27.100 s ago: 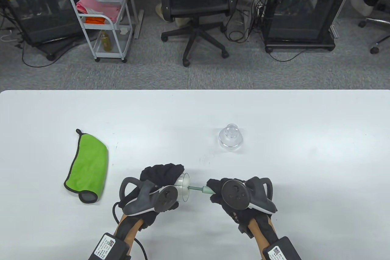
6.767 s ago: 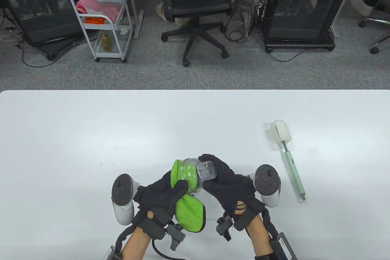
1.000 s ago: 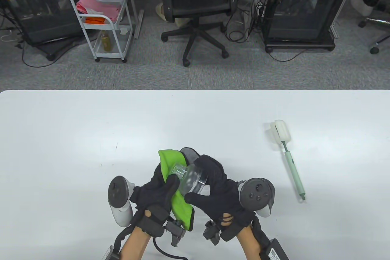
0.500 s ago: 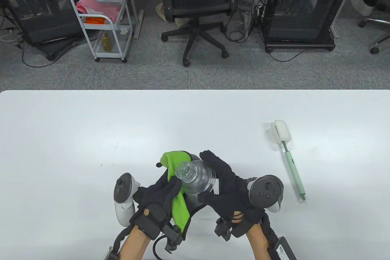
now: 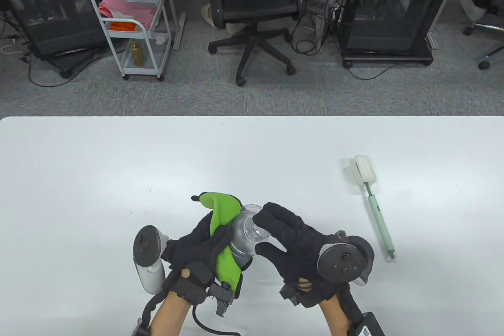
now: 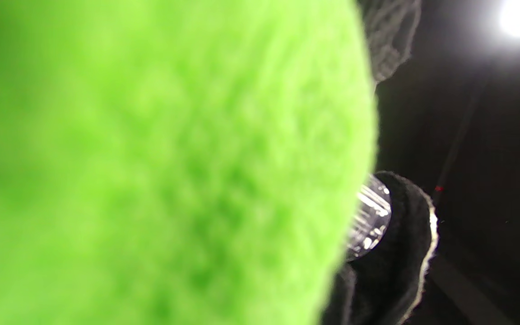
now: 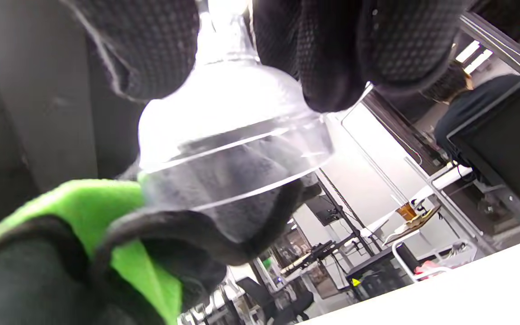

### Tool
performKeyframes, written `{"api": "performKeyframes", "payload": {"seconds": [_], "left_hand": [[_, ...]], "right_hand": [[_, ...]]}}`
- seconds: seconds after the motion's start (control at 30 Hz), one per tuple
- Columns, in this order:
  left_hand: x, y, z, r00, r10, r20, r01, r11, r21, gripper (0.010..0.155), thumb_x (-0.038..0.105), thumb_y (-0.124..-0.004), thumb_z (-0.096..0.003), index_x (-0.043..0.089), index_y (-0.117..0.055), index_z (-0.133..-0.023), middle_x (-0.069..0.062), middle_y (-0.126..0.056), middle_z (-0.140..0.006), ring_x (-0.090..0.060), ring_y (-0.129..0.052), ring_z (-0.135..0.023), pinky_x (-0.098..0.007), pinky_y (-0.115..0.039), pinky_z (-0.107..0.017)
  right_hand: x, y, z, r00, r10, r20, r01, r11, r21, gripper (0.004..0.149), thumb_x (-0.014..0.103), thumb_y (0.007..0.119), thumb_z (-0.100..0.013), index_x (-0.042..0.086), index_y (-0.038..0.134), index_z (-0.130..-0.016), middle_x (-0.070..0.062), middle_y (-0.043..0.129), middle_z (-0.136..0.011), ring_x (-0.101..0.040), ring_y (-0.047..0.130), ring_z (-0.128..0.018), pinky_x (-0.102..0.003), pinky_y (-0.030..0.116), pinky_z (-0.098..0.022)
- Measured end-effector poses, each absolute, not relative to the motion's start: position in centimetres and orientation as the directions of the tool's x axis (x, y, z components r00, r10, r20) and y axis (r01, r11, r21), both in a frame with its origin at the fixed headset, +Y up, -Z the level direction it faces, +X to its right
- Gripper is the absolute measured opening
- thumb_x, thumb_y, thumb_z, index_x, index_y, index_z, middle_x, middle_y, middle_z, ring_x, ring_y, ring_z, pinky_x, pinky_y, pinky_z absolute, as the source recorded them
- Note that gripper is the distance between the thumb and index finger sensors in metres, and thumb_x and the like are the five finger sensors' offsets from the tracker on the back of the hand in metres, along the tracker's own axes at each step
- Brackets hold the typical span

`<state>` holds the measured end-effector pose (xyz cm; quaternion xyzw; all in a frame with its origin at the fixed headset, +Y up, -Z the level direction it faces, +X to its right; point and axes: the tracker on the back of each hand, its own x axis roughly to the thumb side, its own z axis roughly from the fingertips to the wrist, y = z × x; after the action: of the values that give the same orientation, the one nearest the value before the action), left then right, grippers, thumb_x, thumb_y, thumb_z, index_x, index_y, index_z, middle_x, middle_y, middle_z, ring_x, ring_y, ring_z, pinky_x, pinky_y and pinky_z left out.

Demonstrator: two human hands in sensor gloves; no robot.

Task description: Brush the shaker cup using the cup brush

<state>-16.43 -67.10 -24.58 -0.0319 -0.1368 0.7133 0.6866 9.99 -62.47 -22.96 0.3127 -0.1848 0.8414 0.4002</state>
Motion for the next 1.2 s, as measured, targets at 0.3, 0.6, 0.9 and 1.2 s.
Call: {"api": "performKeyframes", "payload": {"seconds": [0.3, 0.6, 0.9, 1.2], "left_hand": [[-15.9, -65.2, -24.2, 0.2, 0.946, 0.254, -0.942, 0.257, -0.216, 0.054, 0.038, -0.08, -0.0465, 0.028, -0.076, -0.099, -0.014, -0.104, -0.076, -0.018, -0.117, -0.049, -0.034, -0.101, -0.036], [-16.9, -60.9, -26.9, 0.867, 0.471, 0.163, -0.494, 0.856, 0.155, 0.055, 0.041, -0.079, -0.0473, 0.031, -0.074, -0.101, -0.016, -0.095, -0.086, -0.026, -0.11, -0.063, -0.043, -0.094, -0.048], [-20.5, -68.7, -35.6, 0.976, -0.129, -0.176, 0.13, 0.991, -0.006, 0.054, 0.044, -0.075, -0.0467, 0.033, -0.074, -0.1, -0.012, -0.09, -0.091, -0.023, -0.106, -0.069, -0.042, -0.091, -0.055], [-23.5, -74.2, -38.3, 0.946, -0.179, -0.271, 0.117, 0.967, -0.228, 0.072, 0.059, -0.076, -0.0404, 0.039, -0.056, -0.107, -0.014, -0.072, -0.108, -0.032, -0.092, -0.089, -0.051, -0.079, -0.066]], "right_hand": [[10.1, -61.6, -22.3, -0.507, 0.507, 0.697, -0.756, -0.65, -0.077, 0.059, 0.037, 0.088, -0.04, 0.038, 0.065, -0.094, -0.017, 0.077, -0.096, -0.04, 0.095, -0.06, -0.042, 0.089, -0.041], [13.0, -61.4, -22.5, -0.64, 0.496, 0.587, -0.736, -0.615, -0.283, 0.052, 0.037, 0.082, -0.042, 0.031, 0.071, -0.093, -0.024, 0.074, -0.094, -0.04, 0.094, -0.058, -0.041, 0.089, -0.04], [14.4, -62.2, -23.5, -0.717, 0.475, 0.51, -0.67, -0.671, -0.317, 0.052, 0.038, 0.082, -0.042, 0.03, 0.071, -0.093, -0.024, 0.075, -0.094, -0.039, 0.094, -0.057, -0.04, 0.089, -0.039], [13.8, -62.8, -23.8, -0.735, 0.453, 0.504, -0.638, -0.713, -0.29, 0.052, 0.038, 0.082, -0.042, 0.03, 0.071, -0.093, -0.024, 0.075, -0.094, -0.039, 0.094, -0.057, -0.04, 0.089, -0.039]]}}
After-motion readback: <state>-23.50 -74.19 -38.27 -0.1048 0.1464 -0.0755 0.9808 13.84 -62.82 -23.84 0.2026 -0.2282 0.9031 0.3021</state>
